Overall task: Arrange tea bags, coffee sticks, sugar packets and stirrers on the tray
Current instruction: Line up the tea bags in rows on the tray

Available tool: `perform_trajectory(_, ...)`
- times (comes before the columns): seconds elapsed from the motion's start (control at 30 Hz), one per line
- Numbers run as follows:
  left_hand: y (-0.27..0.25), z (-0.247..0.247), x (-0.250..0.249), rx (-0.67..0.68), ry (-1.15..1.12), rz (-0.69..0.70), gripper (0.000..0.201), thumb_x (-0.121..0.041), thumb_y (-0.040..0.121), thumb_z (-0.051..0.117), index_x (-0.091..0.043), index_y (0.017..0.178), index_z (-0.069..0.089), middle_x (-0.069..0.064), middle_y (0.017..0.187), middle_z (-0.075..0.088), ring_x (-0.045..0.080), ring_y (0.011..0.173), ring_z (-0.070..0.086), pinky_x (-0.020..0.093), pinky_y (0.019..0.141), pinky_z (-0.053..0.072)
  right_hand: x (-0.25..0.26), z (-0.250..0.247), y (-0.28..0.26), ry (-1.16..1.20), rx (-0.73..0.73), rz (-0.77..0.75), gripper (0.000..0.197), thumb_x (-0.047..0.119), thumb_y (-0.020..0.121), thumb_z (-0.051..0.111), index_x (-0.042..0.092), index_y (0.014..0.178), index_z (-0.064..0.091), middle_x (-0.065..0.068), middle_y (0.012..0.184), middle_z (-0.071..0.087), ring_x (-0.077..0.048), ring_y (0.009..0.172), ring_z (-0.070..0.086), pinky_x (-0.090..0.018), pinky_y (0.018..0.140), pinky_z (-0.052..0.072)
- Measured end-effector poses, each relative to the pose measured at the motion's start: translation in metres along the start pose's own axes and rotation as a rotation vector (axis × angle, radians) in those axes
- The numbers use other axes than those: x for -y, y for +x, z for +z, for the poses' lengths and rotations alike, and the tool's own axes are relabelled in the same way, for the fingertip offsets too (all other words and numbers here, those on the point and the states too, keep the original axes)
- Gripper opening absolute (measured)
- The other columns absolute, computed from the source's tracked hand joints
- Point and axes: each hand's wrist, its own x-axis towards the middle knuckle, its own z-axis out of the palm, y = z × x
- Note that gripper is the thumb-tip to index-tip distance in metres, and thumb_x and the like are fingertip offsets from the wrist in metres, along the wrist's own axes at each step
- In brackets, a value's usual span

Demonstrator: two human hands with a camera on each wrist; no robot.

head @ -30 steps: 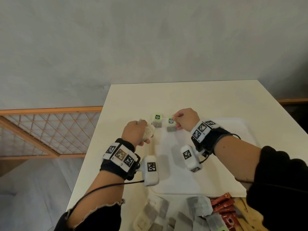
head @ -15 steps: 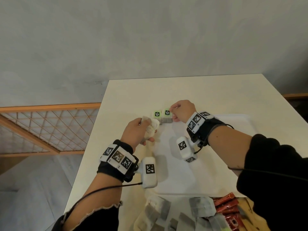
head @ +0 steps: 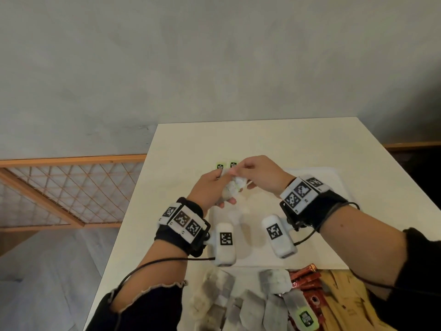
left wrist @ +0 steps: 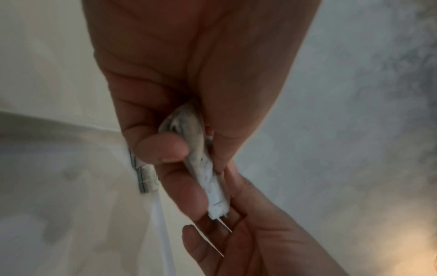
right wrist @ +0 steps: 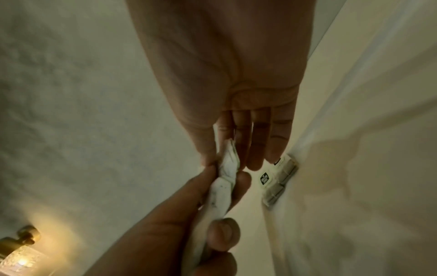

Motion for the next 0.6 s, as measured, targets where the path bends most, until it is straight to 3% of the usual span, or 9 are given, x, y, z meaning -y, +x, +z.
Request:
perform_trajectory(0.17, -0.007, 0.003, 0.003, 0.009, 0.038, -0.019, 0.031, -0.033, 0.101, 0.050, -0.009, 0.116, 0.061, 0.011, 0.098, 0.071, 0.011, 0.054, 0.062, 0.022, 0.047, 0.045, -0.001, -0.011, -0.021, 0.101, -0.012, -0.003, 0.013, 0.009, 0.091, 0.064, -0.003, 0.095, 0.068, -0.012, 0.076, 0.066, -0.009, 0.052, 0.059, -0.023, 0.055, 0.054)
perform_trajectory(0.3, -0.014, 0.003, 0.002, 0.040, 0.075, -0.086, 0.048, -0.050, 0.094, 0.055, -0.009, 0.117, 0.063, 0.016, 0.104, 0.072, 0.010, 0.055, 0.062, 0.022, 0.048, 0.046, 0.001, -0.017, -0.035, 0.097, -0.076, -0.017, 0.009, 0.007, 0.091, 0.064, 0.001, 0.097, 0.066, -0.008, 0.063, 0.058, -0.014, 0.049, 0.057, -0.026, 0.050, 0.053)
perform_trajectory(0.37, -0.017, 0.000, 0.003, 0.051, 0.099, -0.146, 0.053, -0.052, 0.089, 0.061, -0.004, 0.110, 0.066, 0.017, 0.101, 0.073, 0.010, 0.057, 0.062, 0.020, 0.051, 0.050, 0.001, -0.023, -0.039, 0.105, -0.097, -0.006, 0.009, 0.007, 0.094, 0.059, 0.004, 0.098, 0.067, -0.008, 0.066, 0.058, -0.014, 0.050, 0.058, -0.026, 0.052, 0.053)
perform_trajectory(0.47, -0.023, -0.003, 0.006, 0.073, 0.027, -0.237, 0.032, -0.026, 0.089, 0.070, 0.003, 0.101, 0.067, 0.018, 0.091, 0.070, 0.015, 0.066, 0.066, 0.024, 0.062, 0.059, -0.003, -0.032, -0.044, 0.180, -0.061, 0.068, 0.015, 0.007, 0.097, 0.054, 0.001, 0.101, 0.068, -0.008, 0.083, 0.063, -0.014, 0.057, 0.062, -0.023, 0.056, 0.056)
perform_trajectory(0.53, -0.027, -0.005, 0.008, 0.077, -0.038, -0.261, 0.011, -0.005, 0.090, 0.066, 0.003, 0.097, 0.064, 0.018, 0.091, 0.066, 0.019, 0.073, 0.067, 0.028, 0.067, 0.061, -0.004, -0.036, -0.046, 0.258, -0.043, 0.121, 0.016, 0.005, 0.096, 0.055, -0.004, 0.101, 0.068, -0.014, 0.093, 0.066, -0.020, 0.065, 0.064, -0.024, 0.062, 0.059)
perform_trajectory(0.6, -0.030, -0.007, 0.009, 0.069, -0.059, -0.234, 0.015, 0.006, 0.090, 0.060, 0.004, 0.105, 0.061, 0.019, 0.094, 0.065, 0.021, 0.077, 0.066, 0.029, 0.070, 0.061, -0.006, -0.040, -0.048, 0.341, -0.027, 0.158, 0.017, 0.001, 0.094, 0.057, -0.009, 0.102, 0.067, -0.021, 0.104, 0.066, -0.027, 0.075, 0.065, -0.026, 0.067, 0.060)
